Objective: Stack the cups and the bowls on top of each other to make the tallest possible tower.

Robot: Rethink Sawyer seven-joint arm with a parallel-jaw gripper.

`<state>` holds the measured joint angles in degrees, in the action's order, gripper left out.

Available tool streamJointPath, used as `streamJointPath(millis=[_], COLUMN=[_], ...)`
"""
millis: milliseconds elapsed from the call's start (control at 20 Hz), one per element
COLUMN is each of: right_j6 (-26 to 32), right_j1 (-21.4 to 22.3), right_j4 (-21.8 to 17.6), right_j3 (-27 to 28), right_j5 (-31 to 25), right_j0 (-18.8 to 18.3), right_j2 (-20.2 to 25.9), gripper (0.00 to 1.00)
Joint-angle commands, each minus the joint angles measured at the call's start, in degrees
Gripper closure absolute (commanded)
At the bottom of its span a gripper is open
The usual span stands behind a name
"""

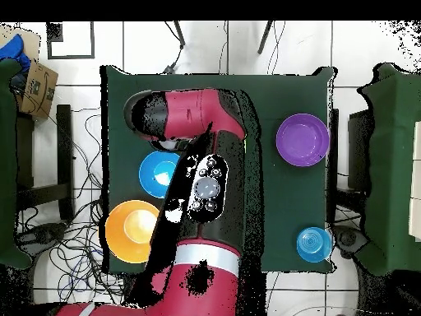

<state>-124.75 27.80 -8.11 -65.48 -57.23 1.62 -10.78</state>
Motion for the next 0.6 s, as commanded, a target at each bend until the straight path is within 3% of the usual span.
streamJointPath(millis=[50,600], right_j6=[1.8,2.1], right_j1=[0.0,-0.1], right_j4=[-0.8,-0.9], right_j3=[-1.0,-0.7], right_j5=[-6.6,-6.2], right_j0=[0.4,0.1], right_j2=[4.0,4.2], gripper=[1.0,1.0])
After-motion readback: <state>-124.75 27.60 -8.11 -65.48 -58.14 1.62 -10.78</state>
